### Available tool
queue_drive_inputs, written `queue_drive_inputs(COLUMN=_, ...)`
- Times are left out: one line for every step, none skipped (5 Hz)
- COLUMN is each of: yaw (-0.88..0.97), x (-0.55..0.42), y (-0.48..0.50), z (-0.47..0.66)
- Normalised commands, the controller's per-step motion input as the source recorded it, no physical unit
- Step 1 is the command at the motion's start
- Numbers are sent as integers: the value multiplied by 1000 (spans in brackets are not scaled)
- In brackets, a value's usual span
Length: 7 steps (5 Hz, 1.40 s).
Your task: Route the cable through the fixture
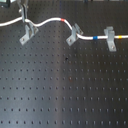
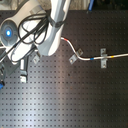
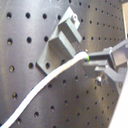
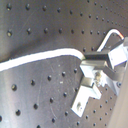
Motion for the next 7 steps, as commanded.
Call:
queue_drive_inputs(yaw=0, x=190, y=-241, z=-254)
queue_drive_inputs(yaw=0, x=358, y=-230, z=-346)
queue_drive_inputs(yaw=0, x=379, y=-187, z=-327)
queue_drive_inputs(yaw=109, x=103, y=82, z=-160)
queue_drive_inputs(yaw=294, x=-225, y=408, z=-69)
queue_drive_inputs(yaw=443, x=-238, y=353, z=-140)
queue_drive_inputs(yaw=243, x=188, y=267, z=-165)
